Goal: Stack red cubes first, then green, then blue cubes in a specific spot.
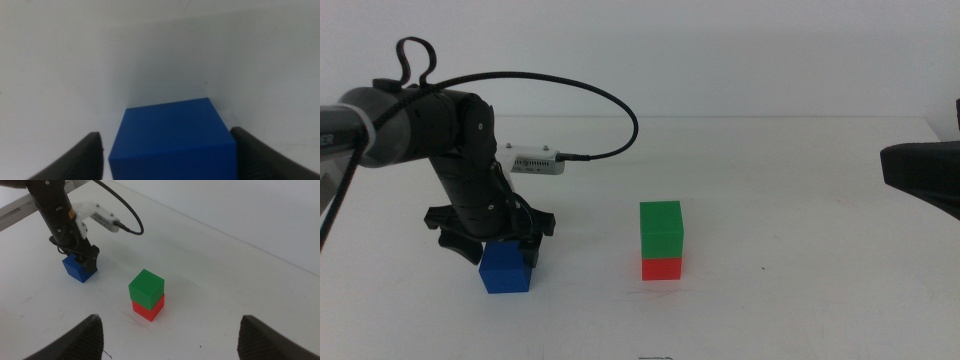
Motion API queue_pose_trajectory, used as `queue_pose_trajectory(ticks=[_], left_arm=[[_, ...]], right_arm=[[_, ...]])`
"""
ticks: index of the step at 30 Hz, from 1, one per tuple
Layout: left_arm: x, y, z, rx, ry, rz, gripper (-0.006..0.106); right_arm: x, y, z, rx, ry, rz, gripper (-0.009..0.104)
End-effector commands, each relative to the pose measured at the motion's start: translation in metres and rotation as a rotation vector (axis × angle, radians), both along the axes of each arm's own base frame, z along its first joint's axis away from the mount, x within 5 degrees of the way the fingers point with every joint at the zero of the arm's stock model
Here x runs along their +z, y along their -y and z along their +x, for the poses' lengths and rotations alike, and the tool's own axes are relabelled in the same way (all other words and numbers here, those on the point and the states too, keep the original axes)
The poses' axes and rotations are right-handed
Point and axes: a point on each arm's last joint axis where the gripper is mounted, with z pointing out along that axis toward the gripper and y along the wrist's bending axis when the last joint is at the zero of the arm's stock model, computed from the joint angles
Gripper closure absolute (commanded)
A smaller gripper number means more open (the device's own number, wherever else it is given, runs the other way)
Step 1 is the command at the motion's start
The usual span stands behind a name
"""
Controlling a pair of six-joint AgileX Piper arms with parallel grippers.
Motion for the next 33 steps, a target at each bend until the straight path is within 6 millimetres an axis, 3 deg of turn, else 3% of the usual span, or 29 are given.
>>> queue_pose_trajectory(ticks=[1,7,10,20,23,27,33], left_arm=[[0.021,0.004,0.004,0.007,0.076,-0.036,0.025],[0.021,0.006,0.003,0.021,0.07,-0.059,0.047],[0.032,0.005,-0.001,0.028,0.066,-0.073,0.059],[0.128,0.009,-0.03,0.102,0.056,-0.097,0.083],[0.155,0.024,-0.036,0.08,0.09,-0.068,0.085],[0.178,0.061,-0.044,0.076,0.183,-0.082,0.085],[0.185,0.118,-0.048,0.028,0.218,-0.122,0.085]], right_arm=[[0.014,0.002,0.0,0.001,0.093,0.037,0.004],[0.014,0.002,0.0,0.001,0.093,0.037,0.004],[0.014,0.002,0.0,0.001,0.093,0.037,0.004],[0.014,0.002,0.0,0.001,0.093,0.037,0.004],[0.014,0.002,0.0,0.001,0.093,0.037,0.004],[0.014,0.002,0.0,0.001,0.093,0.037,0.004],[0.014,0.002,0.0,0.001,0.093,0.037,0.004]])
